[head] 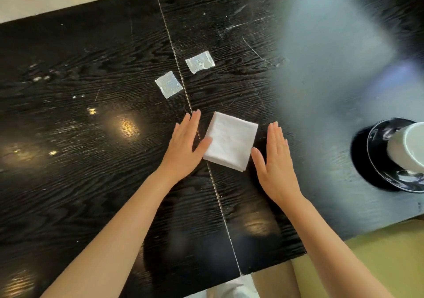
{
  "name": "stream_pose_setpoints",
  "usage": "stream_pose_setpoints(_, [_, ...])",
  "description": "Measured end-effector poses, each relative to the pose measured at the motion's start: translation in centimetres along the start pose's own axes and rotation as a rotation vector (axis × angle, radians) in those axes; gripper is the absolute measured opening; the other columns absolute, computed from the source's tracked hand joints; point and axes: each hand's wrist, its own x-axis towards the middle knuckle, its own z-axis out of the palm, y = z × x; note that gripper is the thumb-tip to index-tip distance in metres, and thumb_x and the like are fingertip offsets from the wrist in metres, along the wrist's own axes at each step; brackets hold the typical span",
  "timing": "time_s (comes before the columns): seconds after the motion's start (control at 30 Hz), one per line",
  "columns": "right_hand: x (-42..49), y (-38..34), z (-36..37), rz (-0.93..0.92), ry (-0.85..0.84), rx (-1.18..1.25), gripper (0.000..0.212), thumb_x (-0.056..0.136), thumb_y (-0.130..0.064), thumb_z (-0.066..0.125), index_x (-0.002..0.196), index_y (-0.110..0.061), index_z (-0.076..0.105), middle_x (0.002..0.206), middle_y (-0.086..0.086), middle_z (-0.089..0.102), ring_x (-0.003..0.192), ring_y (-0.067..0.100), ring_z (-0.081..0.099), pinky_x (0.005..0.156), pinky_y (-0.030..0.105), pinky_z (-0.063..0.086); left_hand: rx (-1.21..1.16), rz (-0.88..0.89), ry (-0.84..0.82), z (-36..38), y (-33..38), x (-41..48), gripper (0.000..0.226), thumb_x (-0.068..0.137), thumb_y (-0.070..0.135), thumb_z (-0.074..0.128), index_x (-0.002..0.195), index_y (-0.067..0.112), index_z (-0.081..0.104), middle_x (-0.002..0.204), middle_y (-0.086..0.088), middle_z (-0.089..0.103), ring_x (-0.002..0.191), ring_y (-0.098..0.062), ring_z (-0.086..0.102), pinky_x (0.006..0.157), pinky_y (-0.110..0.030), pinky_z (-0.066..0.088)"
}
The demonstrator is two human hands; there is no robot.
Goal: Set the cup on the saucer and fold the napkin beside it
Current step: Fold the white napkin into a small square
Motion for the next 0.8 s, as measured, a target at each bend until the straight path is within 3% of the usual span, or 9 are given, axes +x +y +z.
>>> stream_pose_setpoints(0.13, [-0.6,-1.0,1.3,-0.147,-0.071,-0.122,0.085,0.086,-0.062,0.025,0.149,-0.012,-0.002,0.158,0.009,-0.006,0.145,0.022,-0.01,0.118,0.037,-0.003,0.328,0.321,-0.074,1.6,-1.8,-0.2,0.083,0.088,0.051,0.044,0.148,0.025,-0.007,0.159,-0.001,-0.006,0.143,-0.013,-0.013,0.117,-0.037,-0.009])
stream_pose_setpoints(0.3, [-1.0,-1.0,3.5,-0.154,-0.054,-0.318,0.078,0.087,-0.055,0.024,0.148,-0.007,0.012,0.156,0.016,0.006,0.145,0.028,0.002,0.117,0.042,0.006,0.532,0.436,-0.091,2.6,-2.8,0.6,0.073,0.089,0.049,0.036,0.15,0.017,0.011,0.155,0.001,-0.009,0.144,-0.015,-0.007,0.117,-0.037,-0.003])
stream_pose_setpoints(0.47, [-1.0,-0.9,3.6,-0.163,0.003,-0.34,0.07,0.091,-0.048,0.029,0.146,-0.003,0.023,0.154,0.018,0.016,0.143,0.029,0.01,0.115,0.042,0.01,0.594,0.474,-0.122,2.2,-3.3,1.0,0.071,0.09,0.042,0.035,0.149,0.013,0.008,0.155,-0.003,-0.007,0.144,-0.018,-0.005,0.116,-0.035,-0.004])
stream_pose_setpoints(0.63, [-1.0,-1.0,3.9,-0.157,0.038,-0.355,0.064,0.092,-0.035,0.045,0.144,-0.003,0.026,0.152,0.019,0.021,0.142,0.029,0.013,0.115,0.043,0.013,0.648,0.518,-0.079,2.7,-3.6,0.9,0.058,0.091,0.03,0.036,0.144,0.006,0.027,0.153,-0.017,0.026,0.141,-0.029,0.02,0.113,-0.045,0.015])
stream_pose_setpoints(0.7, [-1.4,-1.0,3.8,-0.159,0.044,-0.364,0.063,0.091,-0.033,0.047,0.144,-0.004,0.028,0.152,0.018,0.023,0.141,0.028,0.015,0.114,0.044,0.014,0.659,0.532,-0.086,2.7,-3.8,1.1,0.059,0.092,0.03,0.037,0.145,0.008,0.023,0.154,-0.015,0.024,0.142,-0.029,0.019,0.114,-0.044,0.017])
stream_pose_setpoints(0.8, [-2.4,-0.9,3.7,-0.145,0.058,-0.371,0.059,0.093,-0.029,0.047,0.144,-0.006,0.028,0.151,0.016,0.026,0.14,0.029,0.02,0.114,0.045,0.016,0.521,0.52,-0.122,1.9,-3.6,0.8,0.066,0.093,0.036,0.038,0.149,0.015,0.01,0.158,-0.008,0.005,0.145,-0.023,0.007,0.118,-0.041,0.015])
